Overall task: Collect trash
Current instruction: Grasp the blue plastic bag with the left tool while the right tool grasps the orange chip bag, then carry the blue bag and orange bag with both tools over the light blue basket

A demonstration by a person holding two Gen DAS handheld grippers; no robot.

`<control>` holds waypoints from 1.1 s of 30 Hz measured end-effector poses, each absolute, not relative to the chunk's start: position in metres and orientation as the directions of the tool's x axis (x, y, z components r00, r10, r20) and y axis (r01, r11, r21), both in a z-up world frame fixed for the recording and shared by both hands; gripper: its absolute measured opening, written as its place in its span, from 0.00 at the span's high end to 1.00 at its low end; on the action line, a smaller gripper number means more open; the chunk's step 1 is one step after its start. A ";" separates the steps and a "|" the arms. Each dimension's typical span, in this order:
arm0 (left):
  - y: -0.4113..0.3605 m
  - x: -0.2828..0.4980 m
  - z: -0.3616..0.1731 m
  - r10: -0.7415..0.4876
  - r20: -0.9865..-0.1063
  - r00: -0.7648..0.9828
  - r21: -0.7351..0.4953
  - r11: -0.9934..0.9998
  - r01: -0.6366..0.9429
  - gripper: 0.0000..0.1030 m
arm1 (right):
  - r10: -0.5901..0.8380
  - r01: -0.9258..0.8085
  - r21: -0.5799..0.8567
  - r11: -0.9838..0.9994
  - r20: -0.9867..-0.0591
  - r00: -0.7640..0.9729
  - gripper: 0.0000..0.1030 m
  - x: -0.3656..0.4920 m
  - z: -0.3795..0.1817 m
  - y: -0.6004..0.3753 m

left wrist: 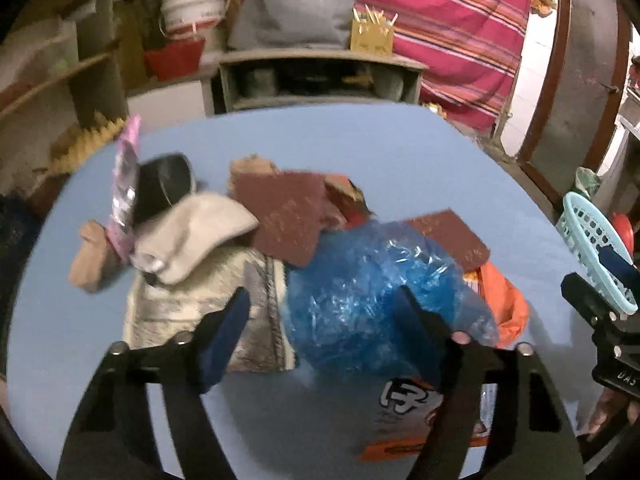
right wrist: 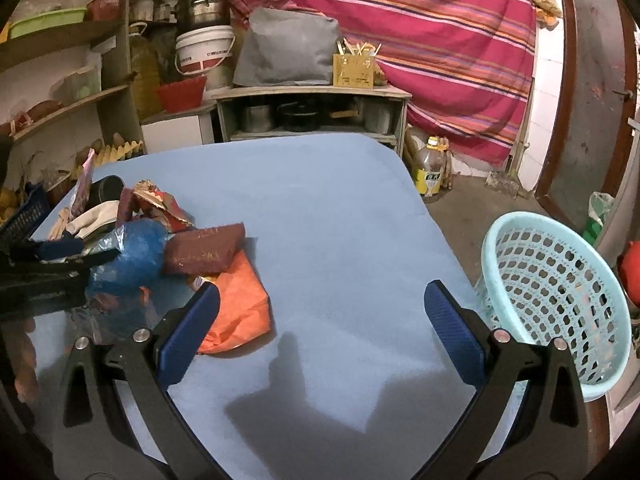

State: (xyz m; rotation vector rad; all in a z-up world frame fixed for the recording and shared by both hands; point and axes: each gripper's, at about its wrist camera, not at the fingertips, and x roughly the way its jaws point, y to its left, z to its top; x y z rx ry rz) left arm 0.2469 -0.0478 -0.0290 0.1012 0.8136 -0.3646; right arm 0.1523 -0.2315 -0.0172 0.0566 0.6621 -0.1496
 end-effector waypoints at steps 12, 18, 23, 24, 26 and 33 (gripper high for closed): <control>-0.044 0.237 -0.016 -0.272 -0.727 0.630 -0.010 0.922 0.387 0.87 | -0.079 0.079 -0.031 0.996 -0.675 0.734 0.04 0.184 -0.036 -0.204; -0.023 0.227 0.002 -0.207 -0.705 0.678 0.040 0.944 0.329 0.89 | -0.023 0.027 -0.008 1.000 -0.776 0.630 0.22 0.209 -0.053 -0.198; -0.016 0.220 0.011 -0.183 -0.684 0.706 0.058 0.951 0.303 0.89 | 0.013 -0.005 0.013 1.000 -0.795 0.607 0.61 0.216 -0.057 -0.193; -0.014 0.218 0.012 -0.186 -0.683 0.706 0.049 0.953 0.299 0.89 | 0.019 -0.011 0.016 1.000 -0.793 0.609 0.70 0.216 -0.056 -0.193; -0.013 0.210 0.016 -0.191 -0.675 0.712 0.039 0.955 0.293 0.90 | 0.047 -0.020 0.045 0.999 -0.781 0.622 0.86 0.210 -0.053 -0.198; -0.014 0.199 0.044 -0.179 -0.636 0.751 0.055 0.960 0.275 0.90 | 0.075 -0.001 0.107 0.994 -0.697 0.713 0.89 0.178 -0.011 -0.236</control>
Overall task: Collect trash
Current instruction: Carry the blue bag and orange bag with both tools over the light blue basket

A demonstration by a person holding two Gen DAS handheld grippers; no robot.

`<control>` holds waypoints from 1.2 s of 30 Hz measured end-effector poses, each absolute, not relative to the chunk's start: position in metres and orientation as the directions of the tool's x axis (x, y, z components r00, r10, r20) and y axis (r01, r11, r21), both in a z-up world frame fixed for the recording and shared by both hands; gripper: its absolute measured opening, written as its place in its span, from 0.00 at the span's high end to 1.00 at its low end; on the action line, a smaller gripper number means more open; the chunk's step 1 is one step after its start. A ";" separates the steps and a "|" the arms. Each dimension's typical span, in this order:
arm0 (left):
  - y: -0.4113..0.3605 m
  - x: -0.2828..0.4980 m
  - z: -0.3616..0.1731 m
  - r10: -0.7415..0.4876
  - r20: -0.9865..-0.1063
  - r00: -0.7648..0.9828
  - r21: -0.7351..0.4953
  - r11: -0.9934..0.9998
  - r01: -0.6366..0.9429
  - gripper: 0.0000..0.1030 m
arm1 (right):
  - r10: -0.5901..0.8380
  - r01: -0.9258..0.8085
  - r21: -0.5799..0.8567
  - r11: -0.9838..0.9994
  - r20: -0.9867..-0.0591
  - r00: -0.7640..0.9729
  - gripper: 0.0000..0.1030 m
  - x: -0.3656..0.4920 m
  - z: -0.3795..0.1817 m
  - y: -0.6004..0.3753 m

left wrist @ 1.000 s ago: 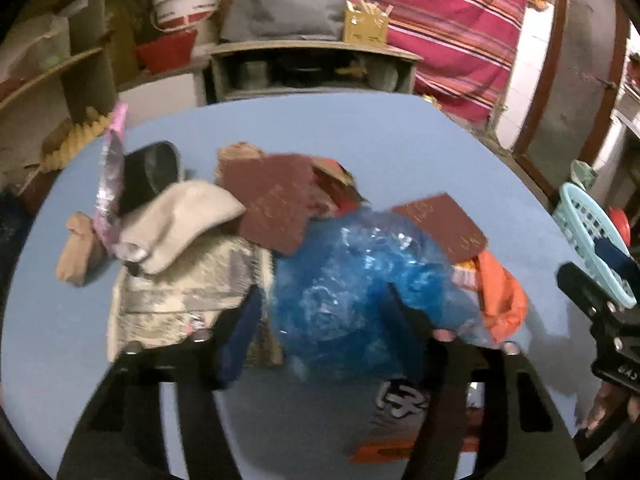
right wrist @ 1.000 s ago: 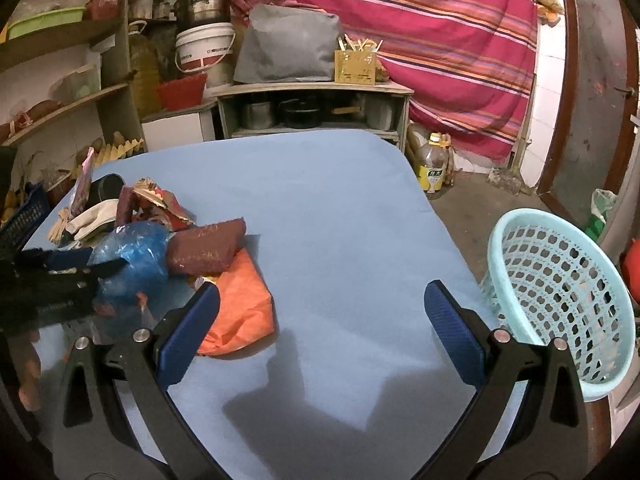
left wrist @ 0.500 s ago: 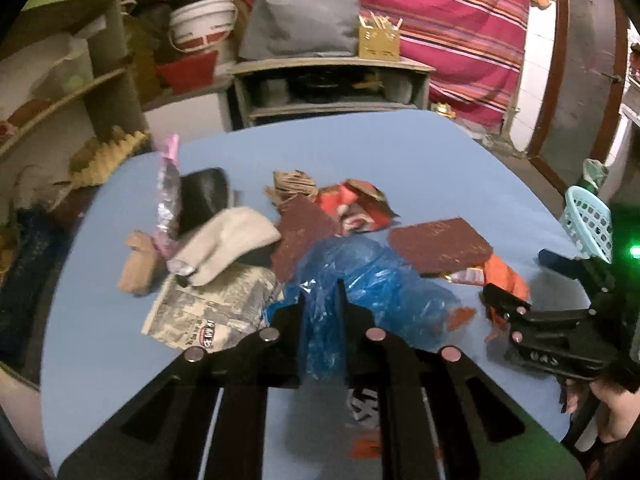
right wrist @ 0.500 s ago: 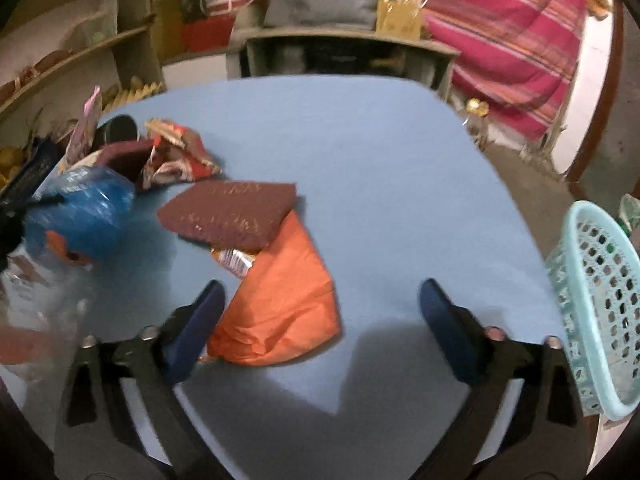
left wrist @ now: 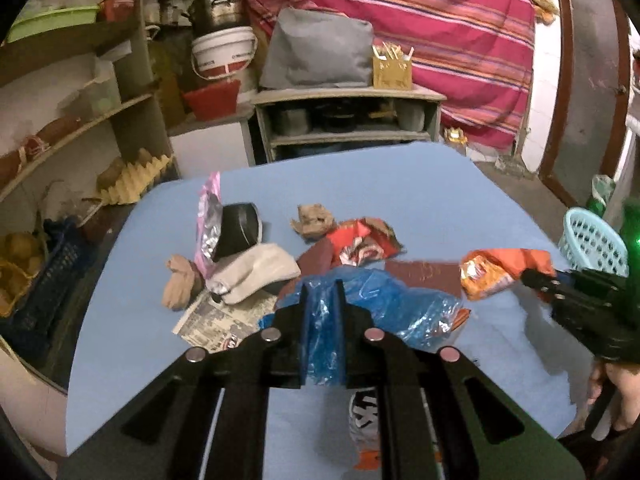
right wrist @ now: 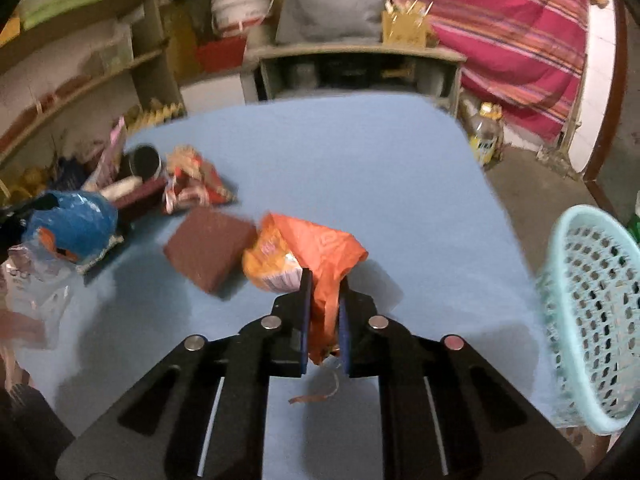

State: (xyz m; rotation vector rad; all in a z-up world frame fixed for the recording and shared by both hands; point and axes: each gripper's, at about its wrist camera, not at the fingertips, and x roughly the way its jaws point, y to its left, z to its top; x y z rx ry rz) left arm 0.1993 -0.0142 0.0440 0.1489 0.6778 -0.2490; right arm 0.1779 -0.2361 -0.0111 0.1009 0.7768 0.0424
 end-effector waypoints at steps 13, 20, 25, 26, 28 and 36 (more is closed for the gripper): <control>-0.027 0.222 0.033 -0.180 -0.655 0.734 0.022 0.966 0.256 0.90 | 0.097 -0.001 0.147 0.989 -0.650 0.753 0.89 0.148 0.003 -0.262; -0.026 0.225 0.006 -0.112 -0.700 0.706 0.063 0.974 0.218 0.87 | 0.105 -0.004 0.151 0.989 -0.668 0.736 0.88 0.140 -0.010 -0.264; -0.015 0.213 0.015 -0.114 -0.668 0.735 0.052 0.979 0.198 0.25 | 0.111 -0.003 0.160 0.987 -0.674 0.730 0.89 0.141 -0.016 -0.264; -0.012 0.210 0.017 -0.118 -0.656 0.745 0.049 0.979 0.198 0.25 | 0.111 -0.003 0.159 0.987 -0.675 0.730 0.88 0.141 -0.017 -0.264; -0.008 0.212 0.017 -0.106 -0.664 0.740 0.056 0.980 0.191 0.25 | 0.114 -0.004 0.162 0.987 -0.678 0.726 0.89 0.142 -0.019 -0.263; -0.012 0.215 -0.013 -0.148 -0.725 0.673 0.022 0.971 0.237 0.25 | 0.113 -0.004 0.157 0.988 -0.690 0.715 0.88 0.147 -0.024 -0.259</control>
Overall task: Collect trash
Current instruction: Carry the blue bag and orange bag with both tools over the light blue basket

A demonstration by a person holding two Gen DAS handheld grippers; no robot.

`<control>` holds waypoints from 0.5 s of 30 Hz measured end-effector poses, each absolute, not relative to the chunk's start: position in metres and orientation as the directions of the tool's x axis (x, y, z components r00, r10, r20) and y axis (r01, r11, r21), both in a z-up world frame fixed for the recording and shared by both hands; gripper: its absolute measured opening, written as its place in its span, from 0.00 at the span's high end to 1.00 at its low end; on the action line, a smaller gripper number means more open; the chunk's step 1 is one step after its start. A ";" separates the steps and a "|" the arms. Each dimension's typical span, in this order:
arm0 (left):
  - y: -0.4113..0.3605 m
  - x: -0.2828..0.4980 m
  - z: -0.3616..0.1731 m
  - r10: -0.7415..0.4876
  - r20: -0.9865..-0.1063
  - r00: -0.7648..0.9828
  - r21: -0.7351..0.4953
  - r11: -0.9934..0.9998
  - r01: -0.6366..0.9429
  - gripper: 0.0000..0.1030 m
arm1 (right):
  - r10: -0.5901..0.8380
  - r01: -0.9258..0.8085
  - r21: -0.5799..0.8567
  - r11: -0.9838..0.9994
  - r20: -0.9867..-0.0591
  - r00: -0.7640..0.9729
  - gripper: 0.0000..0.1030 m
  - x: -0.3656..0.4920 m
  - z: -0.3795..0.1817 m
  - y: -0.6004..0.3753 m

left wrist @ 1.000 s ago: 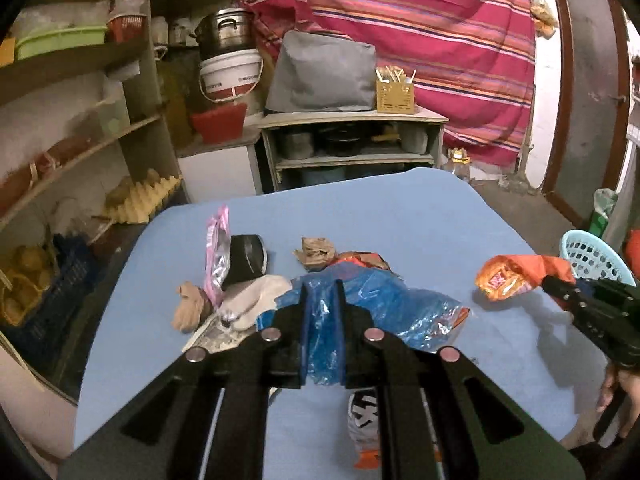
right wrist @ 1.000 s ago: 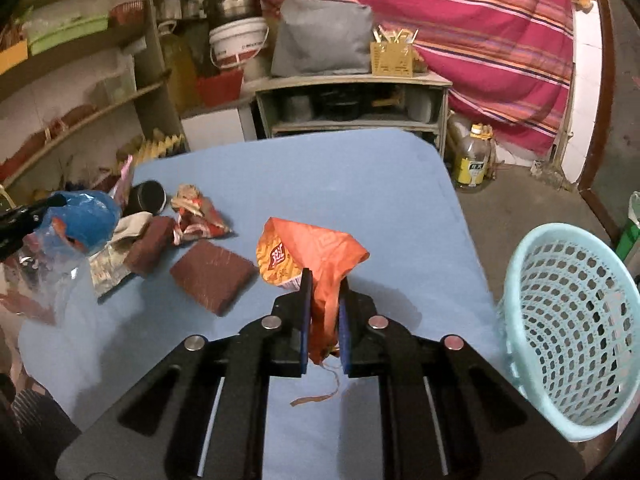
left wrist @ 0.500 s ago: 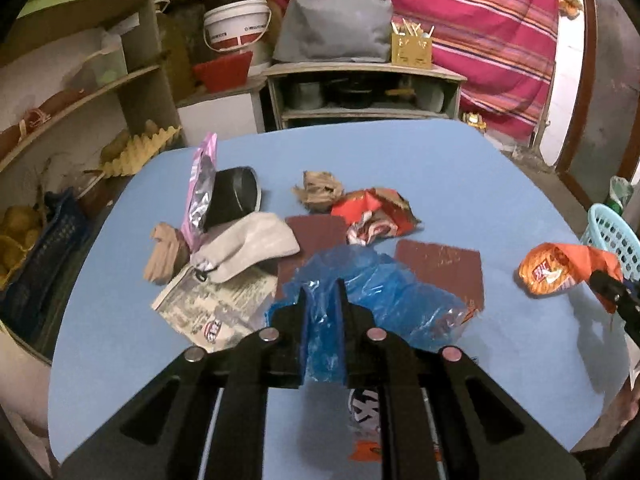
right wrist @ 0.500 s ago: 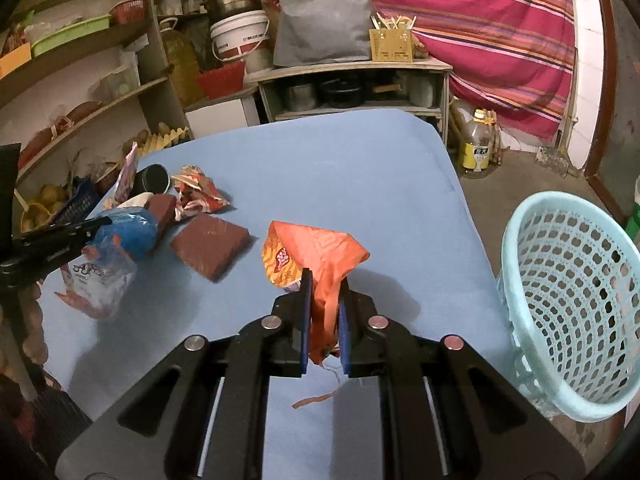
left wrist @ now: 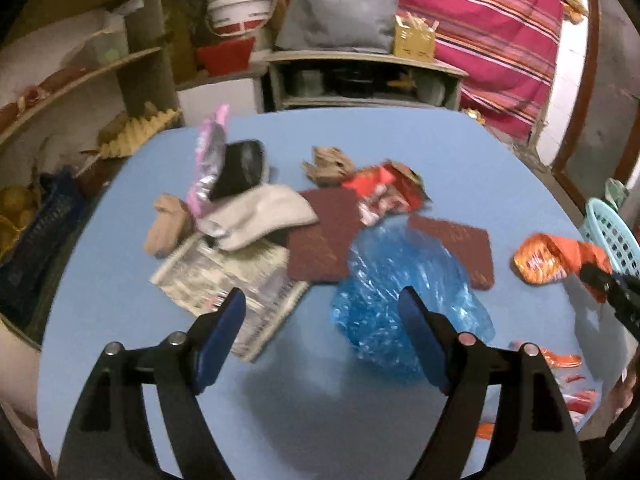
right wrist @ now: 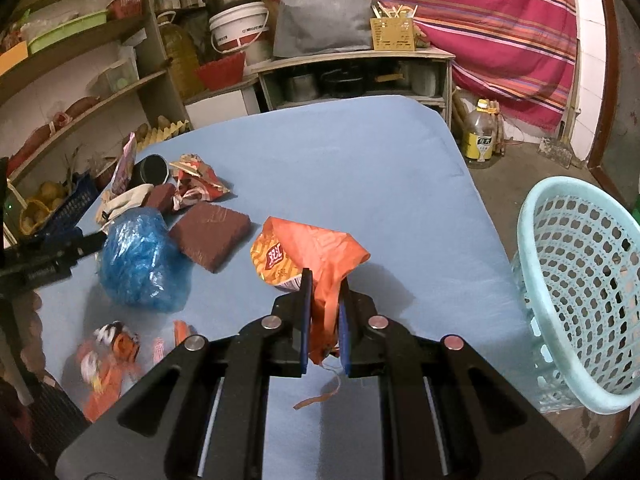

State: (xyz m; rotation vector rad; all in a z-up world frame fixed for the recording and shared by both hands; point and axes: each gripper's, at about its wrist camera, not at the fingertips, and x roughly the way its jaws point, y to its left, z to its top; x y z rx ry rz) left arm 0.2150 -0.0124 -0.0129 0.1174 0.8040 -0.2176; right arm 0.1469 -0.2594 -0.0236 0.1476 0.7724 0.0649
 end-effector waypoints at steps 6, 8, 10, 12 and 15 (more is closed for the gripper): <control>-0.042 0.216 -0.030 -0.203 -0.753 0.626 0.010 0.948 0.319 0.50 | 0.104 0.001 0.151 0.989 -0.686 0.720 0.88 0.149 -0.023 -0.257; -0.047 0.220 -0.036 -0.207 -0.771 0.602 0.001 0.945 0.326 0.71 | 0.103 0.000 0.151 0.989 -0.678 0.728 0.88 0.148 -0.019 -0.257; -0.048 0.220 -0.036 -0.205 -0.768 0.607 -0.001 0.948 0.319 0.79 | 0.099 -0.001 0.146 0.989 -0.669 0.736 0.88 0.146 -0.015 -0.258; -0.044 0.219 -0.028 -0.218 -0.761 0.611 -0.023 0.950 0.311 0.85 | 0.098 -0.005 0.143 0.990 -0.656 0.748 0.88 0.142 -0.008 -0.261; -0.039 0.210 -0.003 -0.196 -0.724 0.662 -0.009 0.961 0.275 0.87 | 0.092 -0.005 0.140 0.990 -0.623 0.777 0.88 0.136 0.007 -0.268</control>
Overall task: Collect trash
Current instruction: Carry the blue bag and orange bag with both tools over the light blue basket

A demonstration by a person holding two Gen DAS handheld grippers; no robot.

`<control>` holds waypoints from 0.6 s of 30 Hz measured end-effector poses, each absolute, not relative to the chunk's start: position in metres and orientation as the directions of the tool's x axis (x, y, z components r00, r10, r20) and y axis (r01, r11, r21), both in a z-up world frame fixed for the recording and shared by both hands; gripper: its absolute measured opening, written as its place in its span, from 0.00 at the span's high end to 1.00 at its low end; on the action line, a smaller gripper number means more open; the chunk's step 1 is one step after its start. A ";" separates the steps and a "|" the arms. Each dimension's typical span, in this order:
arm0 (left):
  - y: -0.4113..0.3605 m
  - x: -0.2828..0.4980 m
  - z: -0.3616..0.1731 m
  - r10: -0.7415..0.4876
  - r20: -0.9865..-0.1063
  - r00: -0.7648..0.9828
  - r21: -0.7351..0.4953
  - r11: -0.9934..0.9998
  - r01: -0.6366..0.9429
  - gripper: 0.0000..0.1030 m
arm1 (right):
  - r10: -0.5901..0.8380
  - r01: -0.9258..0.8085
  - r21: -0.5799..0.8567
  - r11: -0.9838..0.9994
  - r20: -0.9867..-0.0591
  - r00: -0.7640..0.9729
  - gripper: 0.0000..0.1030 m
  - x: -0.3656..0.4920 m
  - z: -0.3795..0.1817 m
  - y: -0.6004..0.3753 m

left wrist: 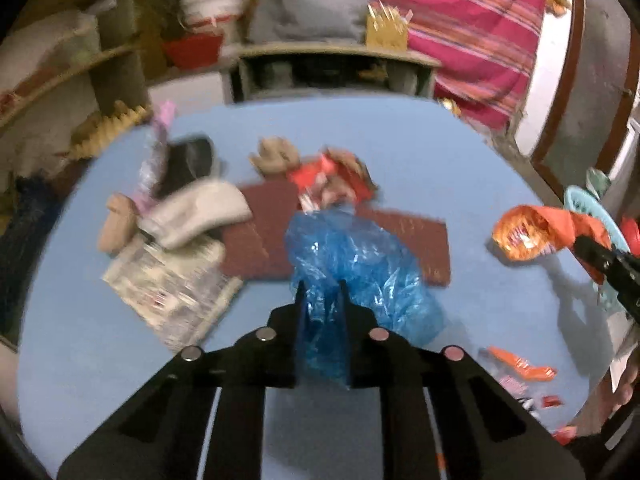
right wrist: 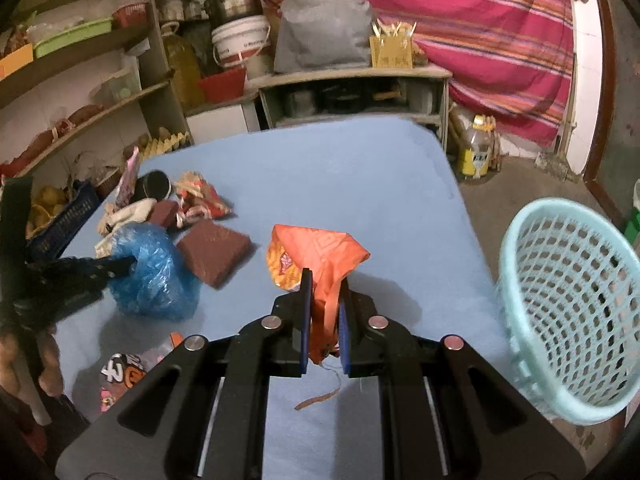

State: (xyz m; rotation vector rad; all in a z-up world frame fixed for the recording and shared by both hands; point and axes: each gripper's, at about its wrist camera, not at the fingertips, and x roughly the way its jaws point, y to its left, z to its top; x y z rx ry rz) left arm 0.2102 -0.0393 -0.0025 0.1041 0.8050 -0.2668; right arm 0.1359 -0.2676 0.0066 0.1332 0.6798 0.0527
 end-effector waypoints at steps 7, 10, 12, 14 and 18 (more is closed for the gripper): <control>-0.054 0.186 0.072 -0.157 -0.604 0.782 0.052 0.970 0.236 0.88 | 0.054 0.027 0.138 0.990 -0.555 0.830 0.88 0.121 0.041 -0.295; -0.076 0.175 0.095 -0.171 -0.560 0.810 0.069 0.965 0.251 0.88 | 0.026 0.054 0.135 0.989 -0.531 0.847 0.88 0.110 0.053 -0.319; -0.100 0.167 0.106 -0.195 -0.541 0.818 0.075 0.958 0.278 0.88 | -0.012 0.087 0.121 0.989 -0.519 0.855 0.88 0.101 0.062 -0.340; -0.132 0.158 0.113 -0.229 -0.522 0.822 0.083 0.945 0.316 0.88 | -0.046 0.119 0.111 0.987 -0.515 0.856 0.88 0.093 0.066 -0.361; -0.192 0.150 0.114 -0.316 -0.515 0.796 0.071 0.910 0.408 0.88 | -0.137 0.207 0.082 0.975 -0.513 0.847 0.88 0.068 0.074 -0.414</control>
